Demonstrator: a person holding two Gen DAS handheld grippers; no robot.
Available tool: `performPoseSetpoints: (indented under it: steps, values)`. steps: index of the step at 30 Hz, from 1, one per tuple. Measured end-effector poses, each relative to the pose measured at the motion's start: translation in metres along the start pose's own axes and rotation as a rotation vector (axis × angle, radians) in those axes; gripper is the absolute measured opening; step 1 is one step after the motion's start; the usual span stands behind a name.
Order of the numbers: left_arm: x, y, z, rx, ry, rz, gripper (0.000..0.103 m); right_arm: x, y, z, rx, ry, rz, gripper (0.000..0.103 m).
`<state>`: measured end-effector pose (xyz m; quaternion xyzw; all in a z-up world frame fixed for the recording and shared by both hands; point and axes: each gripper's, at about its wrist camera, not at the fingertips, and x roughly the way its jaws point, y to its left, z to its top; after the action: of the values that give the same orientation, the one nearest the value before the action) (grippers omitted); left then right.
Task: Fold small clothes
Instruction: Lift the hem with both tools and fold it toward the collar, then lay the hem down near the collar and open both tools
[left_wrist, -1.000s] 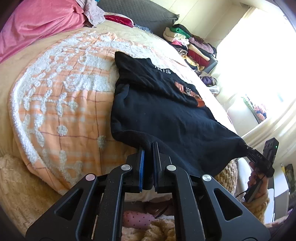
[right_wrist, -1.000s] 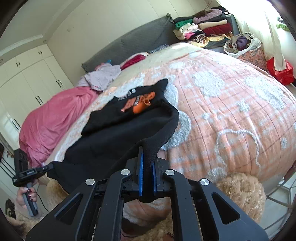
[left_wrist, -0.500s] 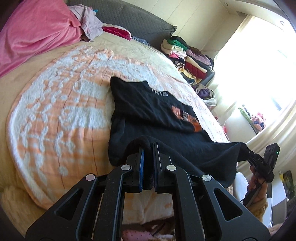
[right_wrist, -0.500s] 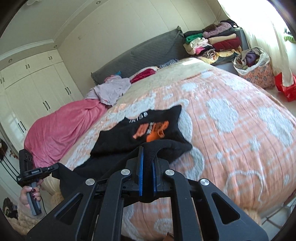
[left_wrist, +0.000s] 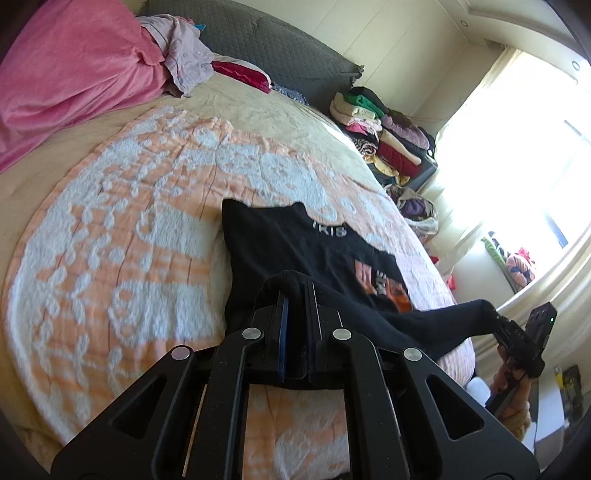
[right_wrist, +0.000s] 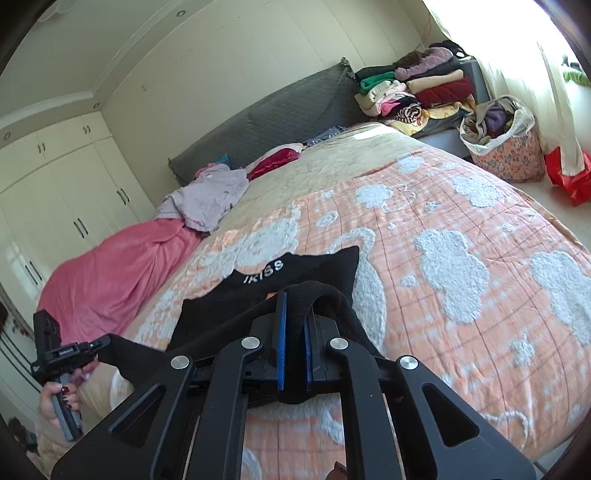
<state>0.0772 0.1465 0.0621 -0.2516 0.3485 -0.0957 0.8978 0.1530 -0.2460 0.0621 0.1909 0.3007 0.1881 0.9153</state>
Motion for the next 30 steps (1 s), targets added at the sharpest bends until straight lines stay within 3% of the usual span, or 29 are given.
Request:
performPoseSetpoints:
  steps: [17, 22, 30]
  values:
    - [0.038, 0.010, 0.065, -0.045, -0.030, 0.039, 0.002, 0.072, -0.009, 0.055, 0.035, 0.017, -0.017, 0.006]
    - [0.052, 0.019, 0.072, -0.073, -0.024, 0.047, 0.002, 0.097, -0.019, 0.059, 0.046, 0.050, -0.054, 0.006]
    - [0.083, 0.033, 0.072, -0.064, 0.009, 0.126, 0.002, 0.139, -0.030, 0.050, 0.029, 0.133, -0.144, 0.007]
